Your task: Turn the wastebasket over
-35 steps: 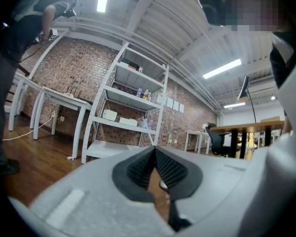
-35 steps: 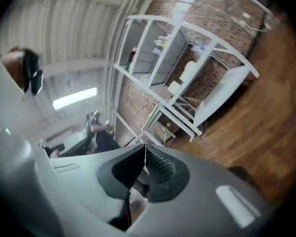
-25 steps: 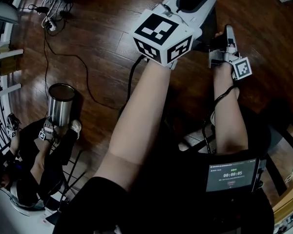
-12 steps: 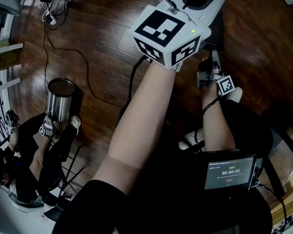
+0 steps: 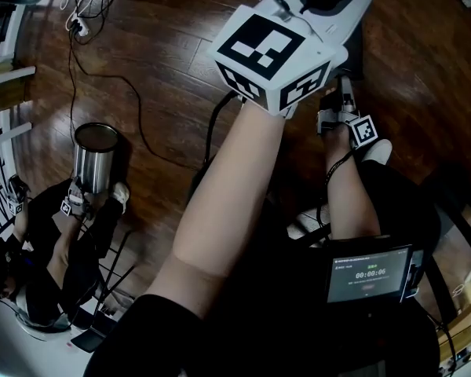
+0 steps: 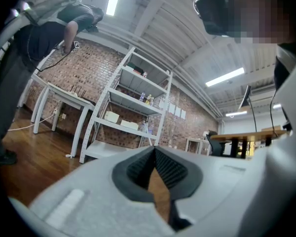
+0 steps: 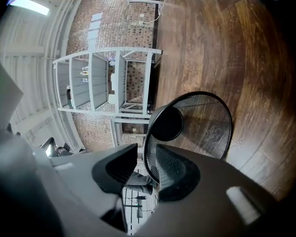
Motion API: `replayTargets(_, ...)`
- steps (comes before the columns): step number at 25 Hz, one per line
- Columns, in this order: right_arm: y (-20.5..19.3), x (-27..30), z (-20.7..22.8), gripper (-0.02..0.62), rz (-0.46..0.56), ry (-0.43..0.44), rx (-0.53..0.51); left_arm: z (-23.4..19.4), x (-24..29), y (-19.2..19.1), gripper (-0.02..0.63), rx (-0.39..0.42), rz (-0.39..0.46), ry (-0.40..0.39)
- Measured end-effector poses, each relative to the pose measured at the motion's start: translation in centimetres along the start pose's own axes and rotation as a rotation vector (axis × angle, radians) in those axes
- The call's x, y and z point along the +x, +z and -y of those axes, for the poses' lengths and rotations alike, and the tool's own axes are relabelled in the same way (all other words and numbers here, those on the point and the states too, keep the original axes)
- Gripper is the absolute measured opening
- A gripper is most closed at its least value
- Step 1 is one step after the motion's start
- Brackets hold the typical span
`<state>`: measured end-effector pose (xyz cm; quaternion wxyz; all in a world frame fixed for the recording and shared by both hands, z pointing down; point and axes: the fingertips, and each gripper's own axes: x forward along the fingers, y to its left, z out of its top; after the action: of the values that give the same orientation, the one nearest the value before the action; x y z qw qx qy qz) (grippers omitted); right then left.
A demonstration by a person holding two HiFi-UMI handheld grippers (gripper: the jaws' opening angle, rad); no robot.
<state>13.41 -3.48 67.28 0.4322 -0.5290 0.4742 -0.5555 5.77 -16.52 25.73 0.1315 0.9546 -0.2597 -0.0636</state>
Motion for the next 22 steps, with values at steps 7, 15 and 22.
replayTargets(7,0.3,1.4,-0.2,0.118,0.011,-0.006,0.016,0.1,0.1,1.2,0.003,-0.029,0.023,0.01)
replayTargets(15,0.1,2.8,-1.6,0.113,0.022,0.012,0.019,-0.4,-0.2,1.9,0.003,-0.02,0.018,0.006)
replayTargets(22,0.3,2.9,-2.1,0.086,0.036,0.008,0.003,-1.7,-0.5,2.7,0.003,-0.031,0.028,0.022)
